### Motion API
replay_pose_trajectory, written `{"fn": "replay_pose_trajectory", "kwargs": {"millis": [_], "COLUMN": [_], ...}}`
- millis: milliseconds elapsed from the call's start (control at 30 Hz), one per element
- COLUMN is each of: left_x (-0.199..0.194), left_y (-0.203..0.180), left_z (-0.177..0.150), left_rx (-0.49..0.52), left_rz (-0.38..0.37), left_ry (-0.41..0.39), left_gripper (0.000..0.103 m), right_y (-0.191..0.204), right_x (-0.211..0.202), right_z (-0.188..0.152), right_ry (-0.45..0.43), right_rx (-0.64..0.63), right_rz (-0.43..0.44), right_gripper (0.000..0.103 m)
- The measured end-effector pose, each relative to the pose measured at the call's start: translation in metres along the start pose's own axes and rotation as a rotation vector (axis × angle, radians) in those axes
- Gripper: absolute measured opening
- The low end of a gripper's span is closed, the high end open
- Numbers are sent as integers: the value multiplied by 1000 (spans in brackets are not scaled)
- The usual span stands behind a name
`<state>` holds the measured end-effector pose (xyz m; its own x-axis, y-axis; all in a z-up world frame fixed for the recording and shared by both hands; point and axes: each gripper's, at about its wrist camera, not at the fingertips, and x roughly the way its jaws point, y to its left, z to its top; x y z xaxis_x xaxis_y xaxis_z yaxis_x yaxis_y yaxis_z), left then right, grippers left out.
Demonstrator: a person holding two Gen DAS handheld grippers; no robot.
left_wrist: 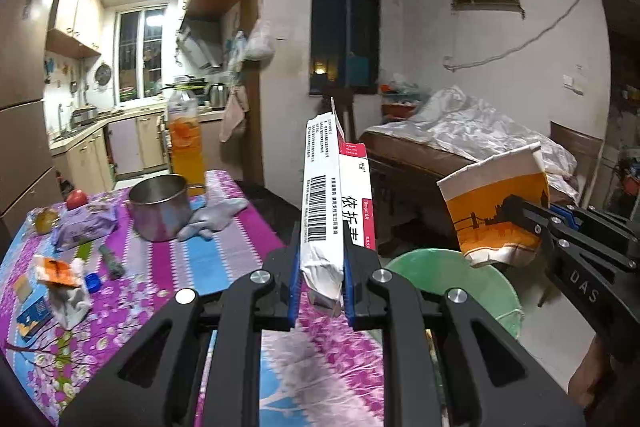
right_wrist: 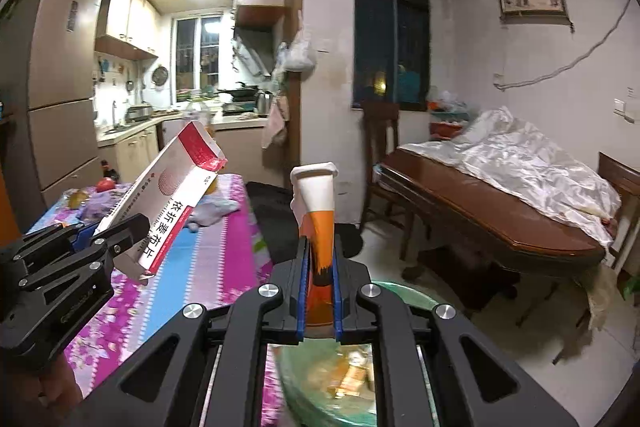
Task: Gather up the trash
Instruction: 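Carry both items over the green bin and open both tools to drop them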
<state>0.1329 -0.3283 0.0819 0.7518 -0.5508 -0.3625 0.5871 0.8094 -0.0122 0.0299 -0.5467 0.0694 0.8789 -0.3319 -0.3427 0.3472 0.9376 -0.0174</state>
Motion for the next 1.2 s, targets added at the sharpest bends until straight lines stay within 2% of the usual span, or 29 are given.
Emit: {"fn": "replay_pose_trajectory", "kwargs": {"millis": [133, 267, 400, 600, 733, 900, 1033, 1200], "left_x": [16, 32, 57, 93, 114, 131, 140, 142], "left_y": [-23, -42, -60, -76, -84, -86, -84, -85], "left_z": [-1, -2, -6, -22, -33, -42, -44, -42], "left_rx": [22, 37, 49, 58, 75, 75, 68, 65], "left_rz": [-45, -87, -135, -179, -173, -169, -167, -174], "left_ry": [31, 77, 169, 332, 419, 482, 511, 511], "left_gripper": [15, 15, 15, 15, 15, 15, 15, 15], "right_y": [-29, -56, -83, -112, -112, -108, -107, -105], "right_x": [4, 22, 46, 90, 111, 128, 135, 136], "right_z": [0, 0, -4, -30, -47, -64, -72, -73], "right_ry": [28, 99, 199, 378, 455, 517, 535, 535], "right_rx": [23, 39, 64, 84, 81, 93, 102, 102], "right_rz": [-23, -42, -35, -17, -14, -6, -2, -1], "right_gripper": [10, 10, 10, 10, 10, 10, 10, 10]}}
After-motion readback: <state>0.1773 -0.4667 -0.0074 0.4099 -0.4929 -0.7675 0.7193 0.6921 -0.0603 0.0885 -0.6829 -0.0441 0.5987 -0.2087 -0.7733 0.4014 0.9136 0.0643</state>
